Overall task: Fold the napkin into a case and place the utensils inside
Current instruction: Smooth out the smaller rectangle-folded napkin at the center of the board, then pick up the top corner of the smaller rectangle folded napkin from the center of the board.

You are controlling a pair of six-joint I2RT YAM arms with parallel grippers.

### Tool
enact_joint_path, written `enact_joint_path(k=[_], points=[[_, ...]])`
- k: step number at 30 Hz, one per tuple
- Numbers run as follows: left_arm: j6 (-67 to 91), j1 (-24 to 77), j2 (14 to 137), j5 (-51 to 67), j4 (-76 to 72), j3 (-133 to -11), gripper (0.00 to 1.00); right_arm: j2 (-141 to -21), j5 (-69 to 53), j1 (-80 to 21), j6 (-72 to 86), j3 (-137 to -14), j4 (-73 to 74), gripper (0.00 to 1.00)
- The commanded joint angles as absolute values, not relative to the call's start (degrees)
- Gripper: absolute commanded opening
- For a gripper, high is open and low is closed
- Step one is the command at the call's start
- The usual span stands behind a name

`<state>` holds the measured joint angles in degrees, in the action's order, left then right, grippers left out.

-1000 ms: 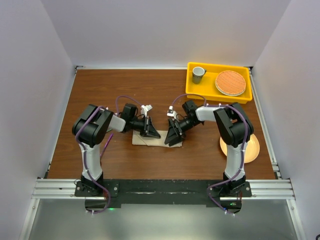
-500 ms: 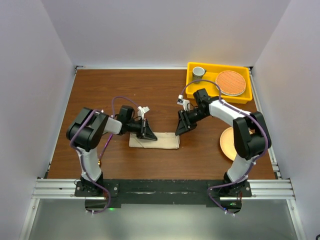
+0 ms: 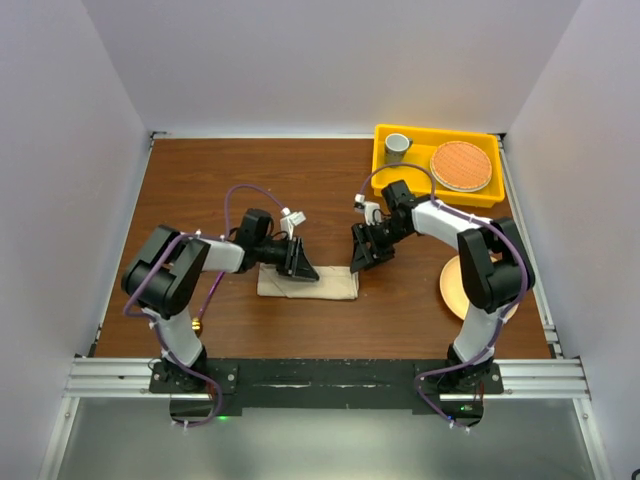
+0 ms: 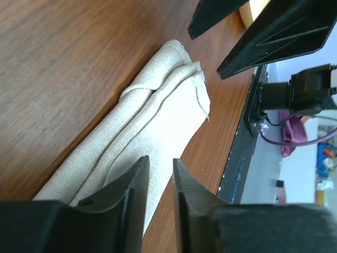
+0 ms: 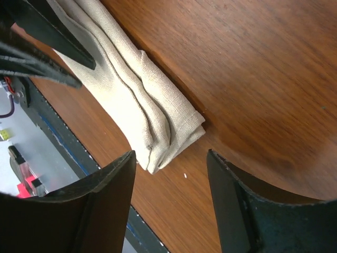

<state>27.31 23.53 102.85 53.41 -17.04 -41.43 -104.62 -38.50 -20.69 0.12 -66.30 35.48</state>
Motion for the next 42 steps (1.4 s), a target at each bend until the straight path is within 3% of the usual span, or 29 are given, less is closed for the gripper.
enact_joint_path(k=[1, 4, 9, 19, 29, 33, 42], points=[[21.4, 25.1, 100.0, 53.7, -15.1, -45.4, 0.39, -104.9, -39.0, -21.4, 1.1, -68.4, 34.1, 0.61], [13.0, 25.1, 98.4, 53.5, -11.2, -48.5, 0.48, -104.5, -40.4, -21.5, 0.4, -68.4, 34.4, 0.58], [-9.0, 25.2, 95.8, 53.3, -5.1, -52.6, 0.50, -105.1, -41.1, -21.4, 2.1, -68.6, 33.4, 0.51], [-46.8, 29.1, 100.6, 53.9, 13.4, -62.6, 0.58, -107.0, -45.4, -20.7, 8.2, -68.0, 32.3, 0.54], [-52.5, 36.9, 107.0, 50.4, 20.6, -68.6, 0.51, -106.3, -48.3, -16.5, 12.7, -66.9, 31.3, 0.49], [-50.7, 37.9, 108.1, 48.3, 18.7, -69.2, 0.51, -105.9, -47.6, -16.6, 14.3, -66.1, 30.4, 0.38], [-49.2, 38.9, 109.8, 47.5, 18.9, -70.6, 0.50, -106.4, -45.1, -16.6, 15.6, -64.6, 29.6, 0.26]])
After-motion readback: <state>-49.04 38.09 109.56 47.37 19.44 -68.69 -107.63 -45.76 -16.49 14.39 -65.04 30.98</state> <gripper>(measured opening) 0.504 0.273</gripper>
